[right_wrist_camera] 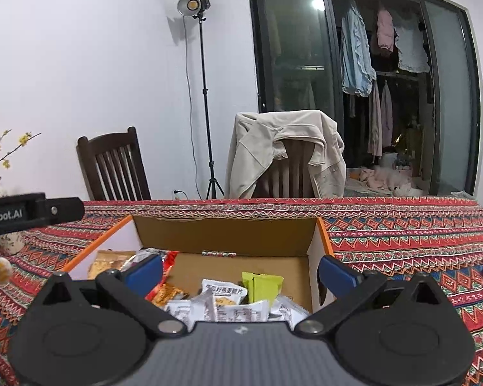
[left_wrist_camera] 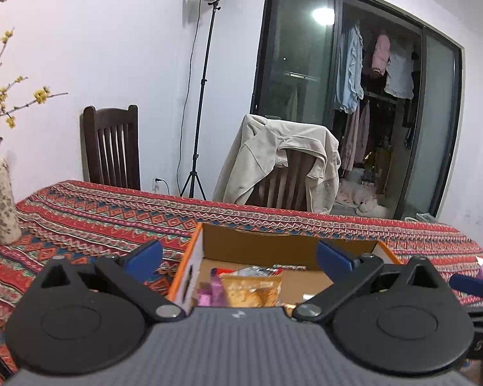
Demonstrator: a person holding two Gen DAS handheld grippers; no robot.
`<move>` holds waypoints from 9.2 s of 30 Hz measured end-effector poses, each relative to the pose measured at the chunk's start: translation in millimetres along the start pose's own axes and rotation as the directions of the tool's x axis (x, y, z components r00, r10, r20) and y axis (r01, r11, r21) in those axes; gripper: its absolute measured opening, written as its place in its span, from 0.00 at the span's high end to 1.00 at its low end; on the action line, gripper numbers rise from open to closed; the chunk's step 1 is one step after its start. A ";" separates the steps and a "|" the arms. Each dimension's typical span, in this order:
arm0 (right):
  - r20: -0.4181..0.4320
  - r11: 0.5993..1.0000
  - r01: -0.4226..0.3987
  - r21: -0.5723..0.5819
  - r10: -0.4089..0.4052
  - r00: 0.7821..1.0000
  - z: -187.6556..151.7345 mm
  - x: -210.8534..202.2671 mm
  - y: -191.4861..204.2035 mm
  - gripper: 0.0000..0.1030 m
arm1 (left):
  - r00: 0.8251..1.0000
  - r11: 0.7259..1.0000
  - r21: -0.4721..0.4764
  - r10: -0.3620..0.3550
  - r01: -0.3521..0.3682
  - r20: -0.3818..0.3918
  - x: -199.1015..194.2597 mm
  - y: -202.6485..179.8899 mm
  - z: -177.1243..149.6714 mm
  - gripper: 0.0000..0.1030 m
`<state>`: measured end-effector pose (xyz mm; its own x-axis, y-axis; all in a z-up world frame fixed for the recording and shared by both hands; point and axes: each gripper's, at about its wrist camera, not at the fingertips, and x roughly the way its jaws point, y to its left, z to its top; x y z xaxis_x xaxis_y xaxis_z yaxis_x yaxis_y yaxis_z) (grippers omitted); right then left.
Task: Organize snacks
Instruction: 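Withdraw both tools from the box toward the remaining snacks, then grasp a green-and-white bar packet with the right gripper while the left gripper grasps a white packet, then carry both packets over the box and open both grippers to drop them, then withdraw both tools from the box toward the pink packet and white packets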
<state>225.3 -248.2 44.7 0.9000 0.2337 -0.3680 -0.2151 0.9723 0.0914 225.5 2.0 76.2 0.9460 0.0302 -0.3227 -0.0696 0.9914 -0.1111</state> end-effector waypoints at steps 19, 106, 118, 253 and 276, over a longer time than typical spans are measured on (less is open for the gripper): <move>-0.155 1.000 0.024 -0.012 -0.025 0.988 -73.3 -50.7 21.8 0.00 | 0.994 1.000 -0.010 0.027 -0.028 -0.107 -53.3 73.3 -62.3 0.00; 0.015 1.000 -0.001 0.013 0.001 1.000 -68.1 -32.8 1.0 0.66 | 0.950 0.993 0.070 0.107 -0.090 -0.292 6.6 74.1 -70.0 0.00; 0.005 1.000 -0.008 -0.001 0.008 1.000 -73.5 -34.4 5.1 0.65 | 0.905 0.992 0.110 0.102 -0.061 -0.413 47.3 65.2 -96.6 0.00; 0.030 0.999 0.035 0.011 -0.035 0.999 9.9 -2.5 -13.5 0.00 | 0.997 1.000 0.000 0.011 -0.012 -0.073 28.7 -12.3 2.2 0.00; -0.101 0.999 0.035 0.001 -0.034 0.994 -65.4 -53.7 -19.7 0.00 | 0.986 1.000 0.021 0.002 0.001 -0.164 -25.8 12.8 -59.7 0.00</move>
<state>156.4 -279.7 2.1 0.8639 0.1992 -0.4625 -0.1831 0.9798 0.0799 181.3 6.2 27.0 0.8813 0.0110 -0.4725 -0.0614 0.9939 -0.0914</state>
